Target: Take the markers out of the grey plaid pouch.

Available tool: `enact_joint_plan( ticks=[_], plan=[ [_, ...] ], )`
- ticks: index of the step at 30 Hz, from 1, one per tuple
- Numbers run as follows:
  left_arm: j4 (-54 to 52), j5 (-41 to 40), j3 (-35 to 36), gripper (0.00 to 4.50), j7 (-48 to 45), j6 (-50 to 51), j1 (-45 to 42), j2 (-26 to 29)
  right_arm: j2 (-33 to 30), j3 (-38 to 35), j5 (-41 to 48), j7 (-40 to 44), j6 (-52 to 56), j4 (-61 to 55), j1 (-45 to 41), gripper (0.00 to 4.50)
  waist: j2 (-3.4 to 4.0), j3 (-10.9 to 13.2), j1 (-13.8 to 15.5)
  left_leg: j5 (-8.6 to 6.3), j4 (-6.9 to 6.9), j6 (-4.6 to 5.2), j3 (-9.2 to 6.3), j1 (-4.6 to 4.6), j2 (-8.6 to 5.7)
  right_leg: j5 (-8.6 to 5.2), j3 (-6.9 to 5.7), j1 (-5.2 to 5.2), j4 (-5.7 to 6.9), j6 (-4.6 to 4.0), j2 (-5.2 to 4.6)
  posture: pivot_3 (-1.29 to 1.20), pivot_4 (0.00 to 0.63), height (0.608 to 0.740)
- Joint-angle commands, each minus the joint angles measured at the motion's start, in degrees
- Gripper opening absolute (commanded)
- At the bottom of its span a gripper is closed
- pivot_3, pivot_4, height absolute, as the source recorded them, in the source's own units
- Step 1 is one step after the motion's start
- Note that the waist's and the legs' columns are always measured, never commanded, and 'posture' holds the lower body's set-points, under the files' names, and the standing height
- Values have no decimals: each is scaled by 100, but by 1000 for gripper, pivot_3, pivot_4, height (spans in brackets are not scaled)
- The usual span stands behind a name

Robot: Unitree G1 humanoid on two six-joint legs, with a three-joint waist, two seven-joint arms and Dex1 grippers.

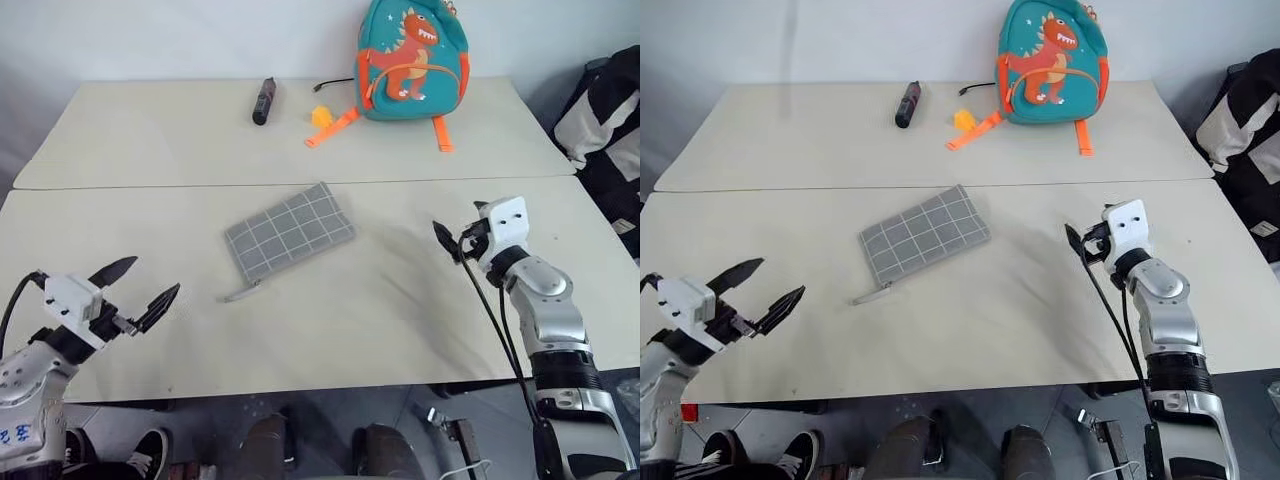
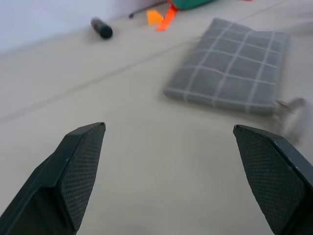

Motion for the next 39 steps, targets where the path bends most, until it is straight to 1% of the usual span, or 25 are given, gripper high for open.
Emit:
enact_joint_plan(
  ticks=[1, 3, 5, 8, 9, 10, 11, 14, 16, 19, 21, 22, 25, 29, 31, 35, 39],
  plan=[
    [173, 265, -124, 4457, -27, -426, -143, 99, 250, 122, 178, 6, 255, -629, -23, 4500, -2, -1, -14, 0, 0, 0, 1, 0, 0, 0, -1, -2, 0, 0, 0, 0, 150, 740],
    [409, 511, -314, 4500, -70, -730, -319, 150, 550, 218, 254, -113, 440, -845, -66, 4107, -3, -2, -6, 0, -2, 0, 0, 0, 0, 0, -2, -2, 1, 0, 1, 0, 150, 740],
    [725, 810, -469, 4500, -16, -1107, -507, 199, 771, 362, 184, -155, 522, -916, -119, 3573, -3, -2, -7, 1, -3, -1, -1, 0, 2, 0, -6, -2, 2, 0, 2, 0, 150, 740],
    [1185, 1211, -794, 4500, -36, -1710, -825, 283, 1039, 732, -250, -358, 307, -710, -314, 2578, -2, -2, -3, 0, -3, -1, 3, -2, -1, 0, -4, -7, 3, 0, 2, 0, 150, 740],
    [1386, 1341, -879, 4500, 8, -1928, -1001, 304, 1205, 858, -319, -416, 229, -573, -430, 2303, -3, -2, 2, 1, -3, -1, 3, -2, -3, 0, -4, -9, 6, 0, 1, 0, 150, 740],
    [1598, 1480, -973, 4500, 20, -2207, -1175, 344, 1371, 1012, -439, -487, 131, -401, -552, 1919, -3, -2, 3, 1, -3, -1, 3, 0, -3, 0, -4, -9, 8, 0, 1, 0, 150, 740],
    [1833, 1650, -1059, 4500, 78, -2487, -1354, 387, 1502, 1173, -563, -511, 66, -235, -650, 1655, -4, -2, 0, 1, -3, -3, 1, -1, -3, 0, -5, -10, 10, 0, 3, 0, 150, 740],
    [2429, 2227, -1335, 4500, 393, -3110, -1798, 498, 1858, 1399, -781, -620, -183, 287, -925, 586, -10, -6, -13, 3, -4, -6, 0, -1, -2, 0, -7, -16, 21, 0, 4, 0, 150, 740],
    [2774, 2516, -1538, 4500, 544, -3518, -2014, 554, 1957, 1604, -1047, -667, -427, 661, -1100, 16, -11, -7, -14, 3, -4, -5, 0, 0, -5, 0, -7, -24, 47, 0, 2, 0, 150, 740],
    [3241, 3048, -1915, 4500, 802, -4245, -2393, 653, 2032, 1737, -1369, -908, -658, 1437, -1460, 16, -12, -7, -11, 3, -3, -5, 0, 0, -6, 0, -7, -31, 57, 0, 1, 0, 150, 740],
    [3460, 3365, -2154, 4500, 945, -4679, -2590, 726, 2052, 1669, -1419, -1052, -758, 1771, -1579, 16, -15, -9, -7, 4, -3, -6, -1, -2, -6, 0, -9, -33, 61, 0, 1, 0, 150, 740],
    [3550, 3286, -2303, 4500, 780, -4826, -2642, 747, 2015, 1689, -1484, -1056, -821, 1880, -1603, 16, -16, -10, -11, 4, -3, -6, -3, -3, -6, 0, -10, -32, 61, 0, 1, 0, 150, 740],
    [3837, 3499, -2699, 4500, 698, -5367, -2781, 925, 1951, 1689, -1532, -987, -917, 2003, -1583, 16, -18, -11, -32, 4, -3, -6, -2, -1, -5, 0, -11, -35, 66, 0, 1, 0, 150, 740],
    [4081, 4453, -2983, 4500, 1427, -5862, -2956, 1048, 1970, 1685, -1493, -864, -860, 1791, -1444, 16, -19, -13, -38, 5, -4, -7, 0, 4, -4, 0, -11, -38, 76, 0, 0, 0, 150, 740],
    [4166, 4778, -3097, 4500, 1741, -5941, -3024, 1053, 1980, 1692, -1516, -864, -809, 1718, -1400, 16, -17, -15, -23, 5, -4, -7, 0, 5, -4, 0, -11, -37, 77, 0, -1, 0, 150, 740],
    [4325, 5514, -3313, 4500, 2527, -5773, -3237, 1076, 2014, 1639, -1441, -822, -720, 1563, -1324, 16, -15, -24, 8, 5, -3, -6, -3, 7, -7, 0, -10, -33, 81, 0, -3, 0, 150, 740],
    [4481, 5806, -3551, 4500, 3041, -5648, -3396, 1031, 1992, 1636, -1440, -765, -675, 1428, -1258, 16, -1, -47, 14, 5, -2, -6, -8, 10, -10, 0, -10, -29, 84, 0, -4, 0, 150, 740]
  ],
)
